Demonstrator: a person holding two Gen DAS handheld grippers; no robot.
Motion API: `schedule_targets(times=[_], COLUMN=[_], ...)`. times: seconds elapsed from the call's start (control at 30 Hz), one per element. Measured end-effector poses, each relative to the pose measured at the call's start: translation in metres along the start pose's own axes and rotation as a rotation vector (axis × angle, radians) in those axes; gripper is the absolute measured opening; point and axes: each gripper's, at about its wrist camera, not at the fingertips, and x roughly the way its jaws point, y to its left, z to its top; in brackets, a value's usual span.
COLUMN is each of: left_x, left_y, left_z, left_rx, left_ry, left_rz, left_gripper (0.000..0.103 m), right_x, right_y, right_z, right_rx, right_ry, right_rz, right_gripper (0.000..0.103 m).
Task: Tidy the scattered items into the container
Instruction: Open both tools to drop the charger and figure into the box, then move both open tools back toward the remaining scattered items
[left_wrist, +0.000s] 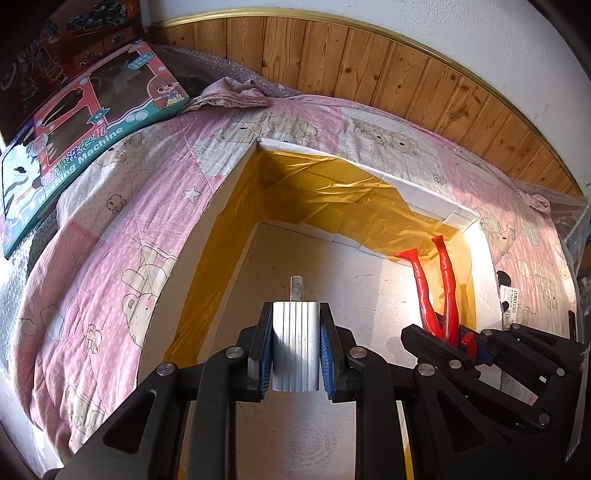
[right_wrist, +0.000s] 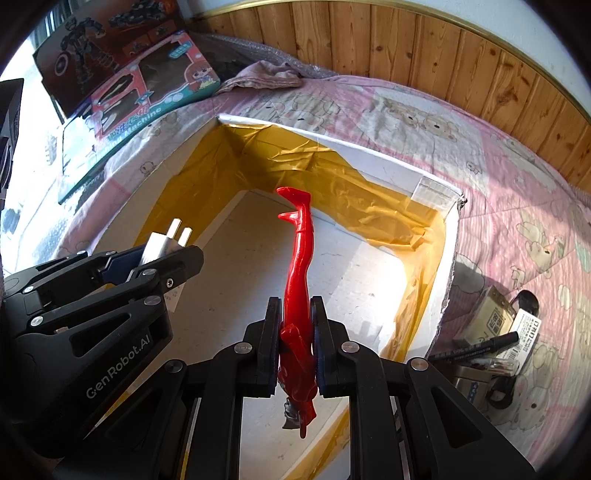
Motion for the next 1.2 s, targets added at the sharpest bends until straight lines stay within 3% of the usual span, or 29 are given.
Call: schedule_targets(times=[0.33,0.4,0.47,1.2], left_x=[0.016,0.016,0.012,-0.069], left_y=[-0.001,-0.002,-0.001,-0.014], left_z=[0.004,0.004,0.004,-0.019], left_rx=[0.017,0.016,0.01,0.025], left_ry=[0.038,0.04,0.026,-0.118], left_rz=[0.032,0.04,0.047,0.053], left_gripper=[0.025,0.035,0.039,0.039], right_x=[0.002,0.0,-0.002,-0.077], right_y=[-0.004,-0.005,-0.005,0.013], right_z=[0.003,0.004,0.004,-0.017], right_rx=[0.011,0.015,0.015,-0.021], right_ry=[-0.002,-0.008,-0.012,-0.125], right_rz=[0.001,0.001,0.003,0.019], right_gripper=[0.018,0.018,0.019,0.019])
